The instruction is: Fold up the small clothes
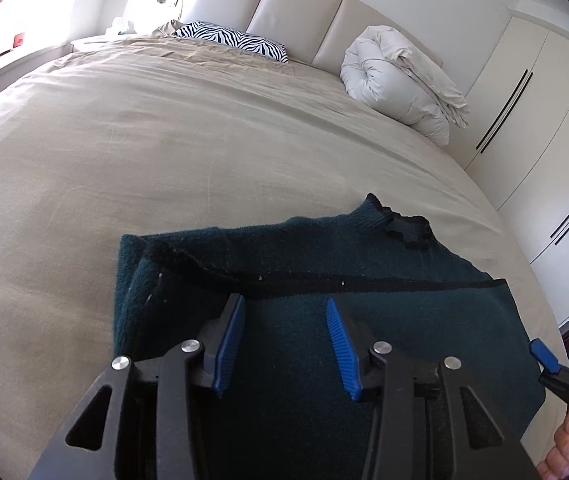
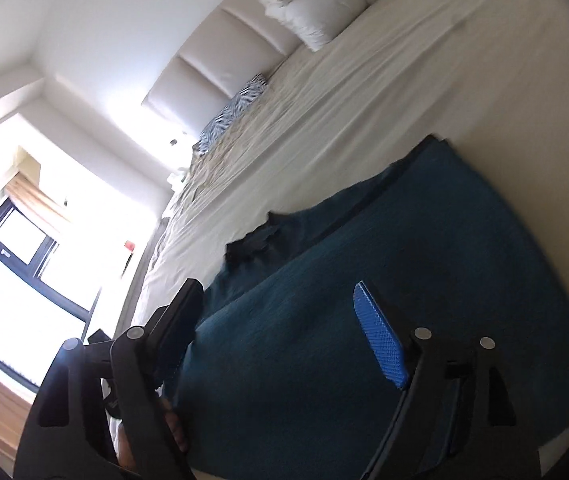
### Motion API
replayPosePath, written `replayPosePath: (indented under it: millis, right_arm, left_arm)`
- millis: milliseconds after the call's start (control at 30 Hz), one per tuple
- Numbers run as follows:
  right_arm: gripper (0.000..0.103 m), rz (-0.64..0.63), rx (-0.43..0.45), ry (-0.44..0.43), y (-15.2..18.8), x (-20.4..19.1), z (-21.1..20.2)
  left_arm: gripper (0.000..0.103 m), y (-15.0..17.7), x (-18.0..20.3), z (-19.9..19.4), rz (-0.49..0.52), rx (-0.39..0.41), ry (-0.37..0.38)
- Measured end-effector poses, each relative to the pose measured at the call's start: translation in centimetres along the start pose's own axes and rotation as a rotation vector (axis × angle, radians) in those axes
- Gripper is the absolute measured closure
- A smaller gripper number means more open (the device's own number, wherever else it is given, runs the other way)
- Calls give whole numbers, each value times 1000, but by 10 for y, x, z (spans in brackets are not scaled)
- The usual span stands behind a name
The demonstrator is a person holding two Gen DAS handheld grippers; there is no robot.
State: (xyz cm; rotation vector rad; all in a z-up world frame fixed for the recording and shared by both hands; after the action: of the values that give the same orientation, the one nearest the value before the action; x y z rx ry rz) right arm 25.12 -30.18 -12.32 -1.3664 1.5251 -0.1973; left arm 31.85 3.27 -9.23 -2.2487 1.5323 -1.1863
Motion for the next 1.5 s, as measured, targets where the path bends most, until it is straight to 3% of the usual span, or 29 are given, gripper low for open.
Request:
replayPosePath:
  millis: [100, 167, 233, 267, 300, 400, 467, 567, 667, 767, 833, 900, 1000, 1200, 1500]
  right_arm:
    - [25, 61, -150, -184, 32, -31, 40]
    - [25, 82, -188, -198, 52, -36, 52]
    - [39, 97, -192, -179, 64, -27, 52]
    - [53, 130, -179, -175, 67, -17, 48]
    - [59, 176, -170, -175, 68, -5, 43]
    - [59, 281, -73, -119, 67, 39, 7]
    - [62, 323, -5, -47, 63, 76, -26]
    - [64, 433, 84, 17, 69, 122, -74]
    - [62, 482, 159, 85, 72, 138, -112]
    - [59, 447, 146, 150, 76, 128, -130]
    - [59, 407, 133, 132, 78, 109, -129]
    - [59, 329, 96, 124, 77, 83, -121]
    - [59, 219, 40, 104, 83, 46, -139]
    - [58, 86, -39, 46, 86, -15, -117]
    - [57, 43, -92, 39, 94, -49, -104]
  left_arm:
    - [53, 19, 23, -44, 42, 39, 63]
    - [44, 38, 31, -65, 63, 49, 74]
    - [44, 56, 27, -70, 55, 16, 41]
    - [44, 64, 22, -70, 43, -9, 27]
    - [44, 69, 16, -70, 32, -23, 15]
    - [47, 82, -15, -69, -41, -49, -47]
    - [54, 85, -32, -75, -82, -56, -17]
    - [55, 91, -36, -84, -67, -60, -26]
    - [55, 98, -39, -93, -74, -57, -33]
    - [53, 105, -39, -105, -92, -49, -55]
    - [44, 107, -36, -114, -83, -37, -74]
    - [41, 108, -30, -123, -59, -19, -97]
    - [39, 106, -24, -135, -23, 9, -130]
    - [30, 100, -18, -150, 22, 36, -171]
    - [28, 97, -18, -154, 43, 39, -194]
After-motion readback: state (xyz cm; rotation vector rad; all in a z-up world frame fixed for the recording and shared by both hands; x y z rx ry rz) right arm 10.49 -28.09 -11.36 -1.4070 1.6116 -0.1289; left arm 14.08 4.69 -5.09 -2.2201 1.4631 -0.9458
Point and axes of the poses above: each gripper's, at about its wrist camera, not at the fingertips, and z roughly the way its jaws point, x to its right, y to its underside, the point moved 3 cm from there along z, roughly the way its jaws point, and after that the axes turned 14 degrees about -z, right-handed, at the moved point
